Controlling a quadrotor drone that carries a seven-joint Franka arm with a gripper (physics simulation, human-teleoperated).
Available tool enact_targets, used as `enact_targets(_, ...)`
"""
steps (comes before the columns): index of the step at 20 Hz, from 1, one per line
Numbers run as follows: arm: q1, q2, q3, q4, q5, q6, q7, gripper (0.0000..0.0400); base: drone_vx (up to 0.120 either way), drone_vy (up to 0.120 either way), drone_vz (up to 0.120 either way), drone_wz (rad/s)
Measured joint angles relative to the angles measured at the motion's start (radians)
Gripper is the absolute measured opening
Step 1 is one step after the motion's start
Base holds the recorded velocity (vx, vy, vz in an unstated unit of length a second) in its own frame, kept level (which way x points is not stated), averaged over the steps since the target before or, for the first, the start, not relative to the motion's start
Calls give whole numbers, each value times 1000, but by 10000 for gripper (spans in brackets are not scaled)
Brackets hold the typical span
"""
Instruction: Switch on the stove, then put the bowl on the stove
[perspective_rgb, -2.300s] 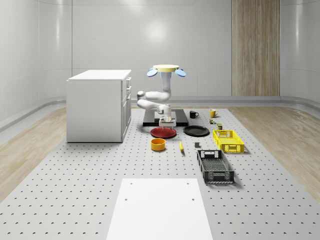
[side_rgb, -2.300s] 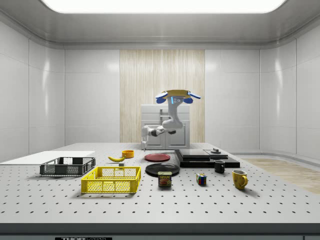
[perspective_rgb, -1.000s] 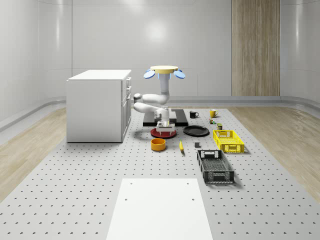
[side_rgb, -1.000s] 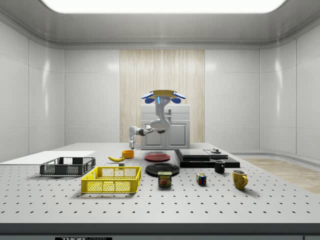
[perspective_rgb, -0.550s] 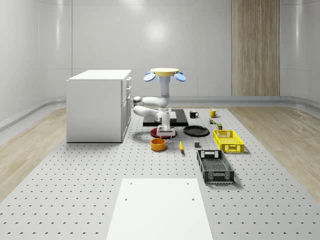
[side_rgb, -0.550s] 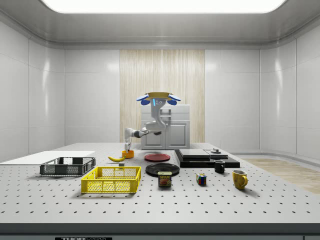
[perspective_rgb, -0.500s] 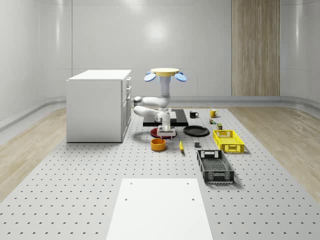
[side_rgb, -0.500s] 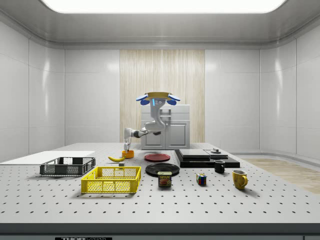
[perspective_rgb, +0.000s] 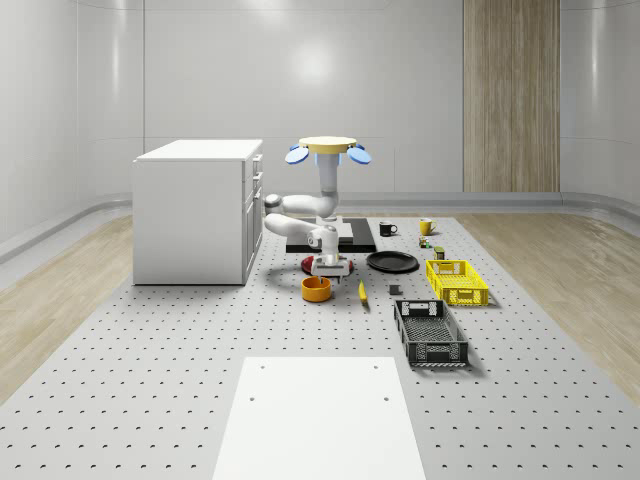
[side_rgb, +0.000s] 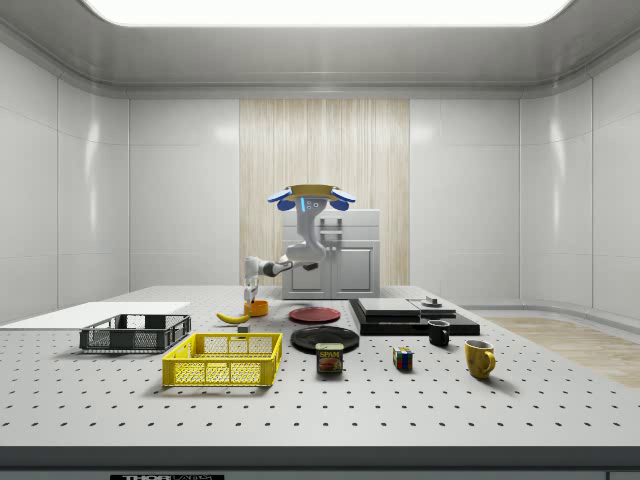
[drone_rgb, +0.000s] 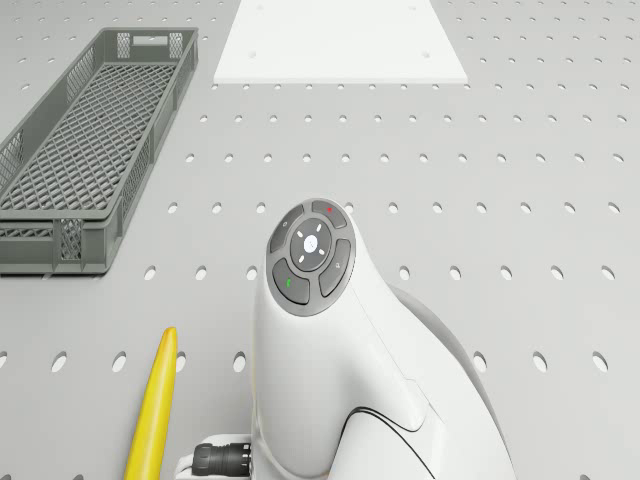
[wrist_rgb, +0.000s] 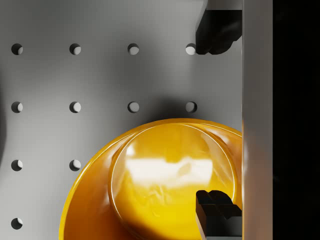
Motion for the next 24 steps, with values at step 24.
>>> enact_targets(24, -4, 24, -70, 29, -71, 15, -11, 400, 0, 0, 0, 0)
